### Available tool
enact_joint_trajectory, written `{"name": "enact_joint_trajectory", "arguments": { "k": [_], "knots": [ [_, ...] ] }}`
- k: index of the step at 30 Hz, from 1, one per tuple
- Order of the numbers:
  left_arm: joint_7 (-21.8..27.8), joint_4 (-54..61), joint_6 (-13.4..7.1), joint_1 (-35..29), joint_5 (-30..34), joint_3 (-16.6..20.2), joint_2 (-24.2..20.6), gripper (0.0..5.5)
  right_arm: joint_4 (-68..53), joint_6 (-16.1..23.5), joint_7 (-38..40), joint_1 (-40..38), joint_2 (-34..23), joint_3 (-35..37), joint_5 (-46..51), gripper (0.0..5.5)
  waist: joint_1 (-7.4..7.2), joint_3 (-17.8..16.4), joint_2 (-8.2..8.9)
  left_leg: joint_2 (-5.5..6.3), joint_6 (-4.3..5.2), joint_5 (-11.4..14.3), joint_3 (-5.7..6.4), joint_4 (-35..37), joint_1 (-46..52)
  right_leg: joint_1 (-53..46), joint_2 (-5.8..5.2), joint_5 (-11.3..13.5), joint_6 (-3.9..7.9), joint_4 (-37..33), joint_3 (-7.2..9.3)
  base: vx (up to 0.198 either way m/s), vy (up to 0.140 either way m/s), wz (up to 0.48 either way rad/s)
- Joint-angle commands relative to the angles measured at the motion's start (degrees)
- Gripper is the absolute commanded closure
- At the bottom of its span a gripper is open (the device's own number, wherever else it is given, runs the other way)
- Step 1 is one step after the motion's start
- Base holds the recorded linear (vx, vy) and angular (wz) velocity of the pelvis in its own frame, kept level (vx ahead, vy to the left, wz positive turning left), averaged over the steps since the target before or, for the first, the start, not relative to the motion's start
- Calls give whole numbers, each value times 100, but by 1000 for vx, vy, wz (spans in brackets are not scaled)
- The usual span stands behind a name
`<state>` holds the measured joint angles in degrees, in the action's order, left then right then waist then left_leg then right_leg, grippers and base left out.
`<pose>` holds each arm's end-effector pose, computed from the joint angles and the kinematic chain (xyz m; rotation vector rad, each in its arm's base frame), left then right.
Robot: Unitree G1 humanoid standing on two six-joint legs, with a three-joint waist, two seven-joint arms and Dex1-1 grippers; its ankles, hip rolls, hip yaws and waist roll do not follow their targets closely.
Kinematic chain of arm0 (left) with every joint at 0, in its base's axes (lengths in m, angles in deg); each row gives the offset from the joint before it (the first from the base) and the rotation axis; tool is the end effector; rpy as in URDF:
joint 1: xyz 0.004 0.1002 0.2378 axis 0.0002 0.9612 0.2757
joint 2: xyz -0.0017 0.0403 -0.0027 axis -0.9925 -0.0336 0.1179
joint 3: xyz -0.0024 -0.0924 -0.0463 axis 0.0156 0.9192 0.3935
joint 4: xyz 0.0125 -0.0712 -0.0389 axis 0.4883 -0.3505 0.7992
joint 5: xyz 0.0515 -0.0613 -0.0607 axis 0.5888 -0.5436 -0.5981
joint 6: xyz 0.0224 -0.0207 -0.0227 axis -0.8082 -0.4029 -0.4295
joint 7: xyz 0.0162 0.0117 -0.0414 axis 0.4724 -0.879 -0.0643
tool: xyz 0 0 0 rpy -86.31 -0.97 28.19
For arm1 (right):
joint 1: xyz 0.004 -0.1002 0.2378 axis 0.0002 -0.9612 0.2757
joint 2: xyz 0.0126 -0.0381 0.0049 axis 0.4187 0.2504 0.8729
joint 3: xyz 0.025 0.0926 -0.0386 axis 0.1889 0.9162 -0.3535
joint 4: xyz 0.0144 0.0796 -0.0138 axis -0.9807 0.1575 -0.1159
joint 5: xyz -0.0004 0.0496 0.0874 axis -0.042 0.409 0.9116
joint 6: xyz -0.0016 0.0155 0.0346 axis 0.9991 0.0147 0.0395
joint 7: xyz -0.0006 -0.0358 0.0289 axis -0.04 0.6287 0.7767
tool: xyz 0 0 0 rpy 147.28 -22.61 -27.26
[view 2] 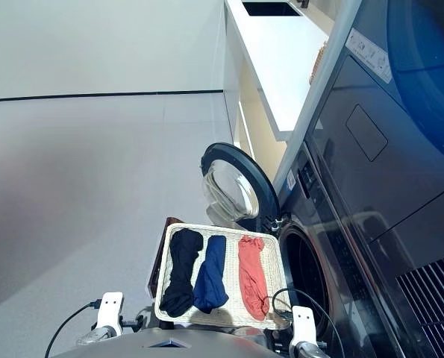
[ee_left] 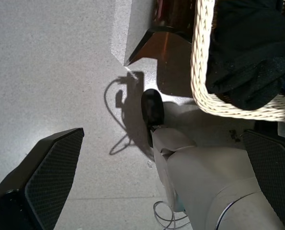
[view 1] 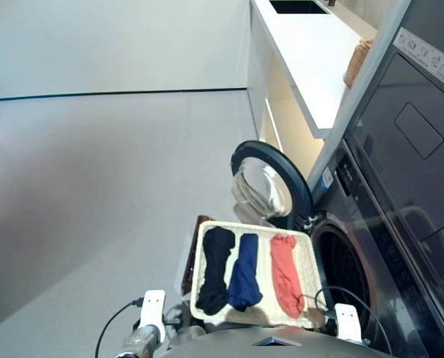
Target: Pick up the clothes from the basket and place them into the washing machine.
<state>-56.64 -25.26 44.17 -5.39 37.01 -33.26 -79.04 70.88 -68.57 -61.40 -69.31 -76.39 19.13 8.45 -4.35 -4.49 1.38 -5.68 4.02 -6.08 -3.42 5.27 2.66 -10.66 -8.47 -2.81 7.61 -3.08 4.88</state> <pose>0.0623 0.2141 -0.1184 -0.0211 1.1325 0.0097 0.0404 -0.2313 -0.1183 0.0191 1.2148 -0.1709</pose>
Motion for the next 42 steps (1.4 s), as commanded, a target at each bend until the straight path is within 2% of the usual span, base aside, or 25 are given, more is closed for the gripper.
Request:
{"name": "enact_joint_trajectory", "arguments": {
  "k": [1, 4, 7, 9, 10, 11, 12, 13, 14, 15, 16, 17, 18, 19, 20, 21, 22, 23, 27, 28, 30, 32, 38, 39, 42],
  "knots": [
    [-51, -83, -249, -483, 257, -179, -91, 0, 0, 192, 52, 318, 76, -101, -195, 0, 187, -273, 18, 187, -126, 805, 81, -54, 615, 465, -247, 260, 194, 291, 380, 0, 0, 0],
    [-340, -57, -308, -561, 187, -30, -161, 0, 31, 238, 134, 337, 69, -153, -297, 0, 222, -258, 21, 176, -90, 793, 39, -34, 624, 372, -240, 298, 183, 122, 389, 0, 0, 0],
    [-376, -114, -291, -518, 34, 107, -144, 0, -13, 273, 181, 342, 66, -180, -398, 0, 231, -274, 29, 147, -72, 787, 49, -29, 636, 367, -214, 271, 166, 158, 388, 0, 0, 0],
    [-413, 29, -358, -525, -55, 99, -113, 0, -202, 307, 419, 436, -11, -424, -983, 0, 235, -328, 35, 120, -62, 779, 85, -43, 625, 371, -191, 236, 149, 215, 379, 0, 0, 0],
    [-474, 10, -440, -880, 205, 45, -256, 0, -359, 322, 428, 518, -53, -583, -1172, 0, 180, -318, 51, 109, -48, 781, 84, -49, 628, 389, -182, 226, 150, 224, 363, 0, 0, 0],
    [-637, 242, -500, -918, -154, 57, -246, 0, -749, 372, 504, 574, -112, -637, -1132, 0, 165, -383, 61, 101, -47, 788, 76, -79, 612, 425, -170, 216, 141, 255, 328, -51, -16, 3],
    [-434, 689, -349, -742, -525, 68, -158, 0, -1212, 358, 514, 570, -178, -633, -1061, 0, 184, -482, 50, 94, -53, 776, 79, -152, 536, 499, -163, 222, 133, 298, 299, -125, -7, -26],
    [-484, 1174, -522, -655, -752, 53, -232, 0, -1646, 379, 554, 554, -266, -648, -982, 0, 189, -594, 35, 79, -56, 773, 117, -274, 412, 592, -154, 212, 117, 385, 285, -172, -14, -60],
    [-543, 1547, -613, -552, -758, 150, -345, 0, -2233, 423, 551, 532, -328, -615, -935, 0, 184, -726, 41, 58, -40, 791, 131, -453, 248, 722, -147, 196, 105, 485, 253, -169, -23, -46],
    [-820, 1561, -431, -588, -696, 139, -290, 0, -2583, 453, 528, 541, -418, -644, -864, 0, 161, -825, 47, 43, -16, 810, 129, -659, 77, 840, -143, 187, 89, 582, 233, -211, -44, -13],
    [-860, 2263, -554, -501, -1002, 31, -278, 0, -3260, 444, 604, 545, -463, -644, -760, 0, 165, -1000, 70, 46, 10, 831, 147, -946, -193, 1031, -139, 176, 68, 746, 217, -149, -31, 37],
    [-863, 2276, -547, -490, -1003, 28, -280, 0, -3275, 434, 604, 533, -465, -641, -761, 0, 164, -982, 68, 45, 10, 848, 152, -979, -226, 1055, -140, 168, 67, 763, 218, -261, -69, -6],
    [-808, 2777, -704, -383, -984, -158, -346, 0, -3905, 571, 719, 606, -479, -561, -487, 0, 197, -1282, 104, 65, 82, 928, 220, -1490, -673, 1363, -127, 122, 46, 1036, 191, -232, -60, 10],
    [-916, 3175, -761, -403, -1085, -239, -373, 0, -4333, 637, 741, 676, -515, -607, -380, 0, 198, -1419, 105, 59, 106, 955, 241, -1680, -875, 1588, -115, 98, 44, 1264, 183, -232, -60, 1],
    [-918, 3182, -756, -400, -1085, -240, -374, 0, -4339, 633, 741, 673, -516, -605, -380, 0, 197, -1405, 103, 58, 106, 965, 244, -1704, -904, 1615, -116, 90, 44, 1283, 182, -174, -22, 31],
    [-2383, 3249, -1205, -1498, 488, -789, -408, 0, -4646, 853, 1022, 1076, -399, -1004, -411, 0, 131, -1569, 156, 1, 131, 1031, 196, -1909, -1161, 2046, -95, 17, 31, 1714, 98, -153, 13, -6],
    [-1950, 3027, -777, -1532, -1485, -712, -74, 0, -5093, 809, 1105, 1253, -492, -940, -300, 0, 95, -1616, 159, 17, 124, 1040, 160, -1985, -1308, 2249, -74, 39, 64, 1811, -3, -211, 2, -60],
    [-2082, 3627, -924, -1626, -1163, -819, -91, 0, -5437, 862, 1354, 1333, -564, -1012, -263, 0, 100, -1701, 170, 27, 110, 1053, 173, -2106, -1470, 2441, -66, 27, 48, 1986, -38, -171, 6, -193],
    [-2517, 4034, -1013, -1995, -821, -914, -249, 0, -6215, 1011, 1652, 1859, -553, -1169, -389, 0, 51, -2054, 261, 20, 55, 1134, 268, -2496, -2047, 3074, -75, -29, 40, 2419, -200, -162, -31, -189],
    [-2518, 4031, -1013, -2002, -820, -912, -249, 0, -6213, 1011, 1654, 1866, -551, -1168, -390, 0, 51, -2045, 262, 21, 54, 1141, 268, -2515, -2074, 3099, -76, -35, 40, 2435, -203, -194, -28, -77],
    [-2811, 3949, -1084, -2378, -634, -968, -181, 0, -6735, 1143, 1824, 2285, -495, -1352, -512, 0, 28, -2352, 345, 36, 19, 1205, 289, -2855, -2517, 3572, -61, -71, 22, 2811, -263, -225, -29, -24],
    [-2964, 4009, -1105, -2529, -577, -979, -149, 0, -6992, 1187, 1913, 2414, -512, -1380, -626, 0, 16, -2494, 371, 44, 1, 1238, 320, -3107, -2846, 3896, -38, -112, -6, 3050, -295, -154, -26, -9],
    [-3262, 4065, -1120, -2901, -449, -1084, -80, 0, -7533, 1260, 2181, 2832, -352, -1566, -850, 0, -55, -2530, 361, 43, -27, 1360, 393, -3684, -3812, 4847, -46, -296, -53, 3677, -357, -97, -13, 28],
    [-3388, 4136, -1121, -3032, -230, -1128, -119, 0, -7703, 1265, 2293, 3075, -315, -1645, -1137, 0, -83, -2530, 345, 37, -30, 1350, 407, -3825, -4156, 5177, -54, -315, -67, 3821, -360, -80, 2, 38],
    [-3585, 4008, -1126, -3250, -181, -1101, -113, 0, -7693, 1277, 2426, 3433, -182, -1805, -1283, 0, -87, -2530, 333, 19, -39, 1445, 428, -4106, -4541, 5595, -30, -414, -88, 4133, -402, -78, 6, -52]
  ]
}}
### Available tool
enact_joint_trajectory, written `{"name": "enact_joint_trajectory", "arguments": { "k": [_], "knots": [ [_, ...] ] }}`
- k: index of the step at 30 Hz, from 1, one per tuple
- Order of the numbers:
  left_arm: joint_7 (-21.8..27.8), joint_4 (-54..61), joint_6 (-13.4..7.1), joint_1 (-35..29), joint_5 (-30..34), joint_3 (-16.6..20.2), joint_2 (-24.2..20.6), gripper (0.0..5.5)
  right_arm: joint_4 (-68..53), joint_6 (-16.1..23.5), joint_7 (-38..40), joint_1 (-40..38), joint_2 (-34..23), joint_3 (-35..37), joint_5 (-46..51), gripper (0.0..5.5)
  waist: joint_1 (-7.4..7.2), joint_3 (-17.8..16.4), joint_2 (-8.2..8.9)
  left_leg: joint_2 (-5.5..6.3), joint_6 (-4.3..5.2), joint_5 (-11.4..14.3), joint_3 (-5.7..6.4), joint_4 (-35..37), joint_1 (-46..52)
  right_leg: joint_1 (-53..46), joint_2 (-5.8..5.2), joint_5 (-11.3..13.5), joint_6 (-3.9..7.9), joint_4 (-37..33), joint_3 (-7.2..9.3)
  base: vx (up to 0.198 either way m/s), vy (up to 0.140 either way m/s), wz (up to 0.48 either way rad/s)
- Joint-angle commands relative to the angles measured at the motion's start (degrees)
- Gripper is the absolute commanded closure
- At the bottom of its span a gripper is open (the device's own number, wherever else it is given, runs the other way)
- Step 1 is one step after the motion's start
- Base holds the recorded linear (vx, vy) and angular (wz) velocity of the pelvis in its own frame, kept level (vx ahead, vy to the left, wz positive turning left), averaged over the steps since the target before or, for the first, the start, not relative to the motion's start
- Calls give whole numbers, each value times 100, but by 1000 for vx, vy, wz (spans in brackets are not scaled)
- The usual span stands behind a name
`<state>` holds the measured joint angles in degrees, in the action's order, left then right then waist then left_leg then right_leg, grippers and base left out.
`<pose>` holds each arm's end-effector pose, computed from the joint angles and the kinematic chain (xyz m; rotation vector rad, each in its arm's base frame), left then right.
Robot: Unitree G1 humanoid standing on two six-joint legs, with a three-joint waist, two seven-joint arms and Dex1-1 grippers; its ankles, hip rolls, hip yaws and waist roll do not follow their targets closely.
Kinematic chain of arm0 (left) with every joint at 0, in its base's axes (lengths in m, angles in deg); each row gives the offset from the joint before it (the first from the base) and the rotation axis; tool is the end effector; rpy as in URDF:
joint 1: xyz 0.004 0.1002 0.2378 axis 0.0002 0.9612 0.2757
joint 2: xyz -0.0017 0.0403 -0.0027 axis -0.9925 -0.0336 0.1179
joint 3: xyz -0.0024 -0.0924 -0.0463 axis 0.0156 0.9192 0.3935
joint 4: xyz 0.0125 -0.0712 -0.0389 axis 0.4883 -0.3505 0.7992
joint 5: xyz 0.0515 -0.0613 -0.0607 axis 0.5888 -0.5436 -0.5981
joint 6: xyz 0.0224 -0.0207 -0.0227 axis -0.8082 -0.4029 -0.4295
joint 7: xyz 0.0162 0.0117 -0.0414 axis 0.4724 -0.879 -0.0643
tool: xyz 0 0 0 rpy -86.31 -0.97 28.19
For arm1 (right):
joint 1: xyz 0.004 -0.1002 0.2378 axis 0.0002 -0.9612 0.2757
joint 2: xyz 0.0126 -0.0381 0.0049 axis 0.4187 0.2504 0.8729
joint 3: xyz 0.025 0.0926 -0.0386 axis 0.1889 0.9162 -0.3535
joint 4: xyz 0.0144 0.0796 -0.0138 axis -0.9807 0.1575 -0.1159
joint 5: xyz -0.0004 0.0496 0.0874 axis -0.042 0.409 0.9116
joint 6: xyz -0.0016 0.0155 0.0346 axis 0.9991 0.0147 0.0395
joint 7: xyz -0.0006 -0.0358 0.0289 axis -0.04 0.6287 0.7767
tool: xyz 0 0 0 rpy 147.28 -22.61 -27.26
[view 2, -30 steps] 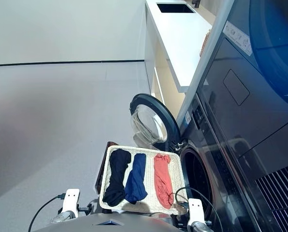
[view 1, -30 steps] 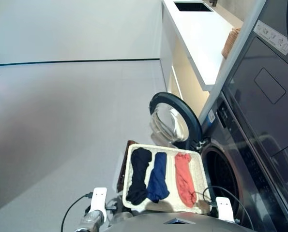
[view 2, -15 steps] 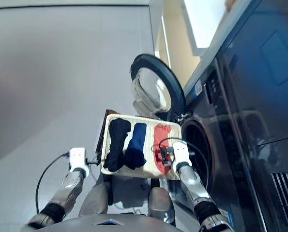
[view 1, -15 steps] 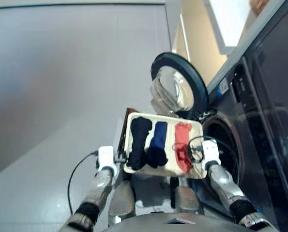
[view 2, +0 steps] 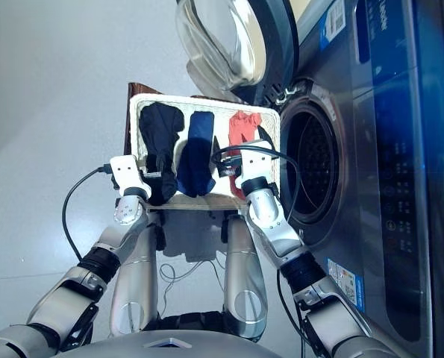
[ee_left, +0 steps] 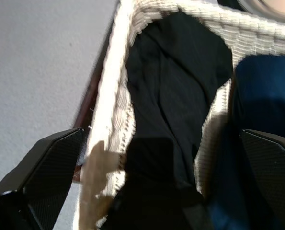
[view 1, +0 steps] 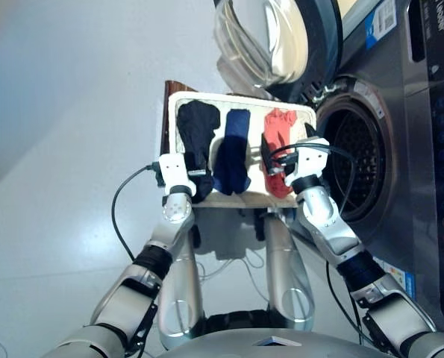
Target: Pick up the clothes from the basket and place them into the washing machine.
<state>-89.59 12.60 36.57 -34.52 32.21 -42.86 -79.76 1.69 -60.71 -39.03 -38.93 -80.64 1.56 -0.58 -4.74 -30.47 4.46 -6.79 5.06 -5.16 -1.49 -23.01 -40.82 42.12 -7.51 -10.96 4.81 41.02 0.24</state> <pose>0.2815 0.1292 0.0504 -0.0060 -0.0744 0.1309 0.2586 -0.1005 0.1215 -0.1217 -0.5227 0.2569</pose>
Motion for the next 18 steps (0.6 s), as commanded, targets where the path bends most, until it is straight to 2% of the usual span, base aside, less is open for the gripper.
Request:
{"name": "enact_joint_trajectory", "arguments": {
  "k": [1, 12, 17, 18],
  "knots": [
    [-378, 241, -365, -410, 311, -144, -53, 0, -801, 479, 217, 509, 298, -105, -391, 0, -48, 68, 25, 132, -148, 1380, 248, -1387, -354, 472, -130, 367, 184, -173, 49, -69, -2, -82],
    [-899, -199, -237, -1118, 574, -104, -192, 0, -969, 543, 286, 1051, 509, -425, -434, 0, -157, 68, 60, 112, -143, 1628, 322, -2220, -1484, 1605, -130, 94, 205, 623, 40, -15, -4, -8],
    [-942, -598, -226, -1397, 333, -5, -316, 0, -1051, 555, 249, 1149, 501, -507, -323, 0, -209, 68, 110, 95, -143, 1753, 341, -2570, -1849, 1985, -104, -42, 222, 966, 31, 18, 0, 1],
    [-927, -665, -221, -1390, 286, -7, -311, 0, -1054, 558, 232, 1088, 505, -544, -297, 0, -211, 68, 110, 76, -135, 1971, 345, -2710, -1781, 1917, -105, -251, 249, 1103, 40, 92, 5, -10]
  ]
}}
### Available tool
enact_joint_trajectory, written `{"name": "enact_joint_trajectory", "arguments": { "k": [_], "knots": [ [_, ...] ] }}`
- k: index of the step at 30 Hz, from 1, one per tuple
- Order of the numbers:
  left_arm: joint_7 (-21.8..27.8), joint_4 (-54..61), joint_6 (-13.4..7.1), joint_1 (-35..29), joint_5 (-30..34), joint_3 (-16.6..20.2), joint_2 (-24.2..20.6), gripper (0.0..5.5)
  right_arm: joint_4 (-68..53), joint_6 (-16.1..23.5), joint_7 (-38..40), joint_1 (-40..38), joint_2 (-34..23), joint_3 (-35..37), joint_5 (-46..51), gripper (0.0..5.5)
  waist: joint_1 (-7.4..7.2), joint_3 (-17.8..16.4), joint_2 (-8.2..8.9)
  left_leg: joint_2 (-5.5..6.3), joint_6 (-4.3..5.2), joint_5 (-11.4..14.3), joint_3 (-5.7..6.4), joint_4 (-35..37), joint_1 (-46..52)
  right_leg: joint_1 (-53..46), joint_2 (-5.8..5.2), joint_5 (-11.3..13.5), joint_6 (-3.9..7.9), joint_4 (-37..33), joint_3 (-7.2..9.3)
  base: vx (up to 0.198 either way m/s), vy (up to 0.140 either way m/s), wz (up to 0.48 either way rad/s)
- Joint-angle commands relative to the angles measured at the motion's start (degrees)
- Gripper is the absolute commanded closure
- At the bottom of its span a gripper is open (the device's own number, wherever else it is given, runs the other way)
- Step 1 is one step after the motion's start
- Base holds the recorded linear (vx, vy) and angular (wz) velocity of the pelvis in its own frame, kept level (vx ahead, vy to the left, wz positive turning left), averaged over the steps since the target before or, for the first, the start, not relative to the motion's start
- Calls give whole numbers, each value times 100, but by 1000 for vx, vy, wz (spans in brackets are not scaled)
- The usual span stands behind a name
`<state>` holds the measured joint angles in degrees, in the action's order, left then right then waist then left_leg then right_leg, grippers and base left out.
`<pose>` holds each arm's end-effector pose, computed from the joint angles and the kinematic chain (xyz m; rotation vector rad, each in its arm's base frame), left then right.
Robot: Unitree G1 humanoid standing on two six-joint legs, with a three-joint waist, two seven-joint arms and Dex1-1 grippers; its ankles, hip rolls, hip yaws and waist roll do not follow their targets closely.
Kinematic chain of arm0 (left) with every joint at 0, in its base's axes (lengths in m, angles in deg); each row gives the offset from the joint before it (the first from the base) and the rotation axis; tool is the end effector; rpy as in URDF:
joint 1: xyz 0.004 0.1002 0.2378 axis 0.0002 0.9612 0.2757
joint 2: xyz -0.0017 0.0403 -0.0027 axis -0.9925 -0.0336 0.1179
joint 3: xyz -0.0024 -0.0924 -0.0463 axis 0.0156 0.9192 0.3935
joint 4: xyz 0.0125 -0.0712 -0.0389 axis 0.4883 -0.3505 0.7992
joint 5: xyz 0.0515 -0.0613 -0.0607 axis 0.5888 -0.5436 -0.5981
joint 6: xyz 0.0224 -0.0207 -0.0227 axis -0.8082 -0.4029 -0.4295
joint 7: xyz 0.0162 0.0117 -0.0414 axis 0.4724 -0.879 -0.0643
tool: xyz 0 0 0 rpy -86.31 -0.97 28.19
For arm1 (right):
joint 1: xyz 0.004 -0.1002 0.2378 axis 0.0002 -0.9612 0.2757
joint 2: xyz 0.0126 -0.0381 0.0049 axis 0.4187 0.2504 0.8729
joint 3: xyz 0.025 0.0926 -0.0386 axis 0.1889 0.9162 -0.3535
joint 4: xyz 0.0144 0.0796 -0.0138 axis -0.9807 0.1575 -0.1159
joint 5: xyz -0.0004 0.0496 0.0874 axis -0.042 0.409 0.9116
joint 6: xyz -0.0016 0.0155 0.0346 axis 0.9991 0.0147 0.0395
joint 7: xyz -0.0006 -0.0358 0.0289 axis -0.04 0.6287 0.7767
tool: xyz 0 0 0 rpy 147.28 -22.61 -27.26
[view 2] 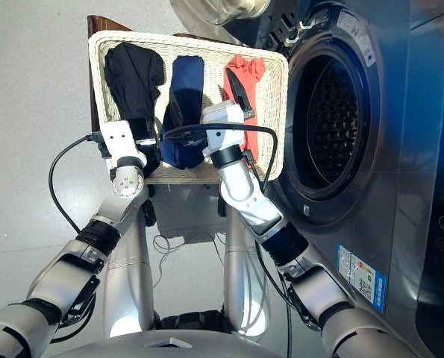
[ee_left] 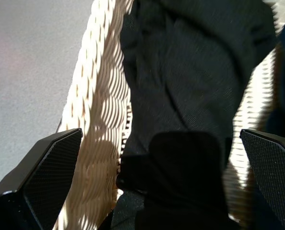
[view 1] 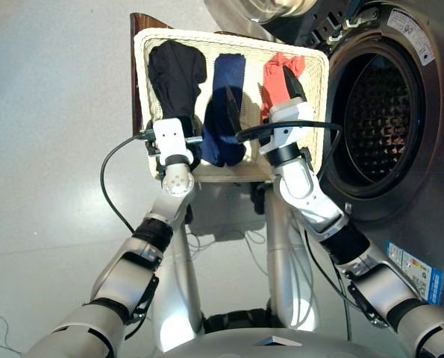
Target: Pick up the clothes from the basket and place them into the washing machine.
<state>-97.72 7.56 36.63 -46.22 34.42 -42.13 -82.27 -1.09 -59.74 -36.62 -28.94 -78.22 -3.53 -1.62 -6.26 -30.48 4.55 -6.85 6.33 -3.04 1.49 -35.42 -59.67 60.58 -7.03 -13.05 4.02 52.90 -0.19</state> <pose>0.3172 0.1337 0.0965 0.0629 -0.2251 0.2762 0.2601 -0.0632 0.1641 -0.0850 -0.7339 0.3697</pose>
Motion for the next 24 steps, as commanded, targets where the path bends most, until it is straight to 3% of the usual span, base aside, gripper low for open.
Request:
{"name": "enact_joint_trajectory", "arguments": {
  "k": [1, 8, 20, 21, 22, 23, 24],
  "knots": [
    [-114, -250, -224, -279, 19, -60, -75, 0, -776, 489, -44, 81, 268, -60, -121, 0, -72, 68, 108, 76, -256, 1771, 52, -1522, 45, 119, -152, -49, 328, -54, 87, 86, 13, -25],
    [-14, -742, -238, -698, -316, 41, -343, 0, -825, 533, -218, 145, 210, -153, 137, 0, -149, 68, 166, 4, -223, 1805, 56, -1678, -274, 431, -115, -71, 335, 49, 61, 0, 0, 0],
    [267, -1263, -190, -1149, -584, -60, -439, 0, -1016, 627, -514, 127, 26, -212, 498, 0, -224, 68, 177, 22, -225, 1757, 96, -1855, -674, 824, -93, -19, 357, 182, 20, 0, 0, 0],
    [287, -1255, -189, -1166, -583, -67, -450, 35, -1036, 634, -532, 130, 5, -211, 521, 0, -224, 68, 178, 20, -226, 1750, 88, -1855, -689, 839, -85, -7, 356, 176, 20, 0, 0, 0],
    [302, -1251, -193, -1176, -584, -79, -456, 142, -1042, 636, -552, 128, -15, -216, 544, 0, -223, 68, 175, 23, -229, 1741, 90, -1841, -691, 844, -86, 8, 355, 165, 26, 0, 0, 0],
    [323, -1256, -200, -1183, -591, -82, -457, 289, -1050, 636, -568, 119, -32, -217, 561, 0, -218, 68, 175, 27, -229, 1734, 75, -1825, -700, 851, -82, 24, 357, 150, 28, 0, 0, 0],
    [337, -1248, -212, -1189, -585, -97, -464, 328, -1053, 639, -577, 117, -38, -212, 574, 0, -214, 68, 171, 25, -228, 1722, 72, -1812, -709, 857, -86, 28, 356, 138, 25, 0, 0, 0]
  ]
}}
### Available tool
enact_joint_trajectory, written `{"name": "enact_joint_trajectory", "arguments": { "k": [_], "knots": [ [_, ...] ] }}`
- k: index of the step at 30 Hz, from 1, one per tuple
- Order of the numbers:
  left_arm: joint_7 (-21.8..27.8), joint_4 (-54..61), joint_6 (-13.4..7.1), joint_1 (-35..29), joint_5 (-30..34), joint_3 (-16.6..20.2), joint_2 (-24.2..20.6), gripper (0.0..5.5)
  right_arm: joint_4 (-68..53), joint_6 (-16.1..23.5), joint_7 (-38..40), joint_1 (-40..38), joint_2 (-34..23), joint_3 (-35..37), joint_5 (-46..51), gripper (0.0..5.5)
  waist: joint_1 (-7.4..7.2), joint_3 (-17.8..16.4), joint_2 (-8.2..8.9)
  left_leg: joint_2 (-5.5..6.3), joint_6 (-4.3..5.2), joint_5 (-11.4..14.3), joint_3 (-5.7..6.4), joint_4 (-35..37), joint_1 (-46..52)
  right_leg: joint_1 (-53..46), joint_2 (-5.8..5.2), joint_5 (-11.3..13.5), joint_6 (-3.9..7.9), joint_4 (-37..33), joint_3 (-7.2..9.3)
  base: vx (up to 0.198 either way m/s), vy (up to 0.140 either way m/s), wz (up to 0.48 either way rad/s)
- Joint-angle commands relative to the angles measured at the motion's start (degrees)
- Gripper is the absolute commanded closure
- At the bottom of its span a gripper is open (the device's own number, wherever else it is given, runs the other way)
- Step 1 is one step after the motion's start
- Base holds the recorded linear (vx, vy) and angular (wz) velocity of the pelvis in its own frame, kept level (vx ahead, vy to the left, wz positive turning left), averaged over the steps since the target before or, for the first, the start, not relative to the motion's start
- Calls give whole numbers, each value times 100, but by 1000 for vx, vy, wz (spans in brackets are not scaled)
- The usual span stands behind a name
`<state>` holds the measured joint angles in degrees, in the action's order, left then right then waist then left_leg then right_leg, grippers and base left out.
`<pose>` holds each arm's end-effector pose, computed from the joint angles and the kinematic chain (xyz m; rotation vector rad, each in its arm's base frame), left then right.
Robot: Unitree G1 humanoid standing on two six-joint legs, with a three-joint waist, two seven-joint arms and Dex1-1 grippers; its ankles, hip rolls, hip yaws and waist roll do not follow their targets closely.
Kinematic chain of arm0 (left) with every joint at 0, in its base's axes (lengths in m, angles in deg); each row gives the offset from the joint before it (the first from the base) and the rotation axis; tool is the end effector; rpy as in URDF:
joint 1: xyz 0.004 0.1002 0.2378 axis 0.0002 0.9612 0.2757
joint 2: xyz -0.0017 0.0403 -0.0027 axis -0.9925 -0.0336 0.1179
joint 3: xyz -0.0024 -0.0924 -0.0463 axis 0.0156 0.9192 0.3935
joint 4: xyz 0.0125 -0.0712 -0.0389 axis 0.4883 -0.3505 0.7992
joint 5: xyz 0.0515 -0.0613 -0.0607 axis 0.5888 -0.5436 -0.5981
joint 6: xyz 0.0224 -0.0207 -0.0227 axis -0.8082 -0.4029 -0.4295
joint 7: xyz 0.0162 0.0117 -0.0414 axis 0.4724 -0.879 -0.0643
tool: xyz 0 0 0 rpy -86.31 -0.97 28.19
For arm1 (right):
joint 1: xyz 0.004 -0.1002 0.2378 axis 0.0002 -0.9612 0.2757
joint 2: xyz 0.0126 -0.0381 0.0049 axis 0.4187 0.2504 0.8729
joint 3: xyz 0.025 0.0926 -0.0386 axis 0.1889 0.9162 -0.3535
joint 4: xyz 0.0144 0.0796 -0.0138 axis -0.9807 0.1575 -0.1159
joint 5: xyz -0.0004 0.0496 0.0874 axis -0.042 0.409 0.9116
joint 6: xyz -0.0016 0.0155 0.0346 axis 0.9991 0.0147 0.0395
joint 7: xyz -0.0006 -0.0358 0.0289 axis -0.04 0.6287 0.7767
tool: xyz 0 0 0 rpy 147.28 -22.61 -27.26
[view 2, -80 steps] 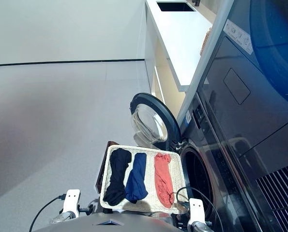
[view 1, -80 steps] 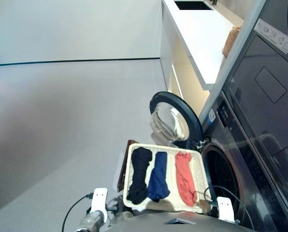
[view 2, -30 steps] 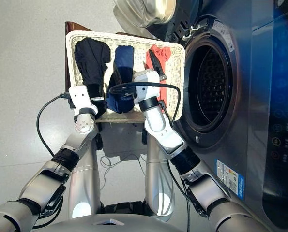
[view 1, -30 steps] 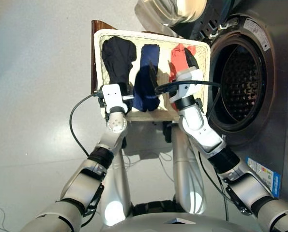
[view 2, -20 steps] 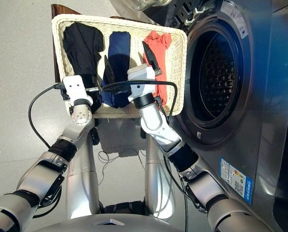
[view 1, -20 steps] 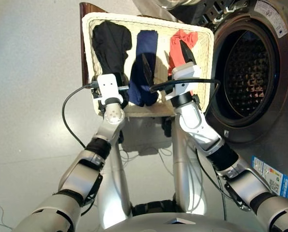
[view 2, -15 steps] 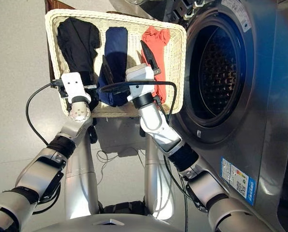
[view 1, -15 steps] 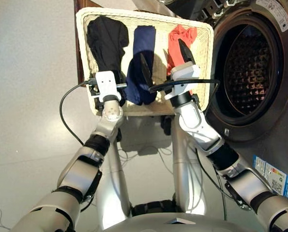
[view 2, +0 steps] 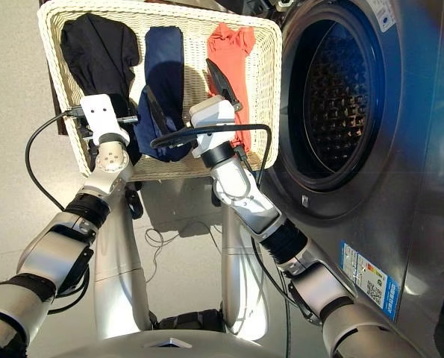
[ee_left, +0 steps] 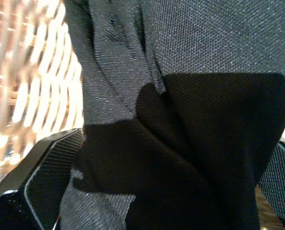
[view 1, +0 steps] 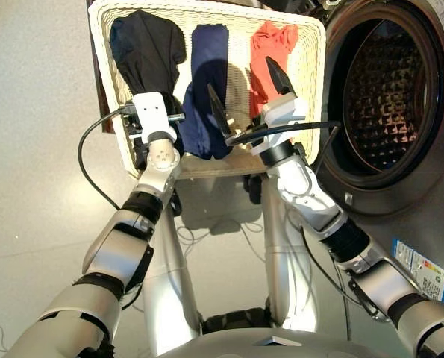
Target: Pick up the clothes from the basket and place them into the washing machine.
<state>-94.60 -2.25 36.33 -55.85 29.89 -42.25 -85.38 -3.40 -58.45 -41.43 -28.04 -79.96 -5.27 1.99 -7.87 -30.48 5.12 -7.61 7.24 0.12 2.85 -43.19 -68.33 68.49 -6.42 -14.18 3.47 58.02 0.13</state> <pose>0.3422 0.1514 0.1259 0.0784 -0.2371 0.3024 0.2556 -0.0627 0.1707 -0.0699 -0.7605 0.4972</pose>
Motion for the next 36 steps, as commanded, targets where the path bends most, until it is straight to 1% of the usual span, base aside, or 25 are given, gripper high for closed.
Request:
{"name": "enact_joint_trajectory", "arguments": {
  "k": [1, 2, 3, 7, 11, 13, 16, 20, 21, 22, 24, 25, 26, 28, 31, 33, 36],
  "knots": [
    [34, -256, -184, -225, -133, -94, -152, 410, -825, 514, -95, 28, 128, -32, 219, 0, -53, 69, 112, 109, -319, 1401, -67, -1043, 140, 74, -150, 146, 409, -377, -7, 0, 0, 0],
    [52, -240, -192, -225, -135, -104, -168, 500, -831, 525, -108, 23, 105, -26, 227, 0, -52, 69, 112, 113, -320, 1389, -64, -1028, 140, 78, -147, 164, 410, -397, -15, 0, 0, 0],
    [56, -237, -198, -225, -140, -105, -167, 550, -831, 531, -118, 24, 89, -26, 230, 0, -49, 69, 108, 119, -321, 1379, -66, -1007, 142, 84, -148, 178, 412, -413, -20, 0, 0, 0],
    [110, -195, -207, -224, -194, -127, -167, 550, -824, 525, -125, 38, 58, -13, 216, 0, -43, 69, 97, 133, -318, 1340, -55, -946, 157, 52, -160, 208, 410, -474, -24, 0, 0, 0],
    [168, -50, -239, -162, -234, -154, -172, 550, -842, 537, -123, 33, -3, 27, 220, 0, -33, 69, 79, 158, -317, 1340, -43, -970, 150, 53, -146, 188, 391, -465, -49, 0, 0, 0],
    [190, 89, -288, -77, -311, -130, -161, 550, -844, 520, -116, 6, -32, 73, 223, 0, -30, 69, 69, 159, -317, 1347, -28, -981, 165, 32, -153, 174, 387, -441, -41, 0, 0, 0],
    [193, 543, -388, 205, -393, -73, -137, 550, -824, 499, -100, -76, -98, 194, 239, 0, 4, 69, 37, 166, -315, 1340, -20, -957, 196, -4, -156, 168, 376, -458, -41, 0, 0, 0],
    [220, 1439, -515, 738, -332, 49, -167, 550, -714, 432, -27, -247, -253, 488, 104, 0, 86, 69, -30, 187, -307, 1295, -52, -811, 314, -139, -201, 213, 359, -593, -9, -22, -1, 8],
    [231, 1741, -554, 879, -302, 102, -207, 550, -693, 419, -14, -270, -297, 607, 115, 0, 104, 69, -48, 220, -313, 1046, -53, -646, 243, -69, -210, 441, 331, -758, -26, -85, -3, 48],
    [260, 2018, -576, 1024, -262, 139, -243, 550, -651, 404, -53, -318, -327, 662, 202, 0, 133, 69, -70, 216, -310, 1015, -65, -548, 313, -137, -225, 475, 327, -834, -21, -81, -6, 69],
    [397, 2595, -574, 1341, -54, 148, -380, 550, -639, 417, -286, -452, -400, 775, 684, 0, 183, 69, -103, 233, -292, 950, -89, -353, 476, -315, -248, 529, 309, -1014, 9, 0, 0, 0],
    [394, 2606, -569, 1352, -51, 148, -379, 550, -640, 417, -291, -458, -401, 775, 689, 0, 183, 69, -103, 234, -291, 945, -89, -340, 490, -329, -249, 533, 308, -1026, 11, 0, 0, 0],
    [389, 2972, -552, 1538, 341, 133, -506, 550, -605, 465, -493, -605, -414, 885, 1410, 0, 224, 69, -123, 246, -273, 890, -120, -163, 672, -492, -275, 601, 307, -1190, 4, 0, 0, 0],
    [477, 3366, -547, 1785, 401, 199, -512, 550, -583, 504, -710, -681, -379, 895, 2373, 0, 283, 69, -153, 245, -239, 813, -168, 81, 915, -702, -288, 695, 329, -1400, -13, 0, 0, 0],
    [642, 3823, -585, 2113, 452, 247, -494, 550, -654, 419, -1042, -695, -514, 840, 3182, 0, 356, 69, -150, 277, -192, 716, -260, 428, 1340, -1132, -300, 829, 347, -1752, 29, 19, 7, -19],
    [766, 4080, -615, 2287, 457, 253, -490, 550, -714, 355, -1183, -654, -617, 813, 3556, 0, 390, 69, -135, 296, -175, 642, -303, 691, 1652, -1444, -291, 924, 372, -2023, 6, 72, 30, -23],
    [1017, 4539, -714, 2489, 489, 253, -516, 550, -718, 304, -1293, -662, -681, 808, 3820, 0, 441, 69, -128, 341, -210, 553, -424, 1141, 2300, -2065, -273, 1069, 420, -2492, -19, 94, 58, 14]
  ]
}}
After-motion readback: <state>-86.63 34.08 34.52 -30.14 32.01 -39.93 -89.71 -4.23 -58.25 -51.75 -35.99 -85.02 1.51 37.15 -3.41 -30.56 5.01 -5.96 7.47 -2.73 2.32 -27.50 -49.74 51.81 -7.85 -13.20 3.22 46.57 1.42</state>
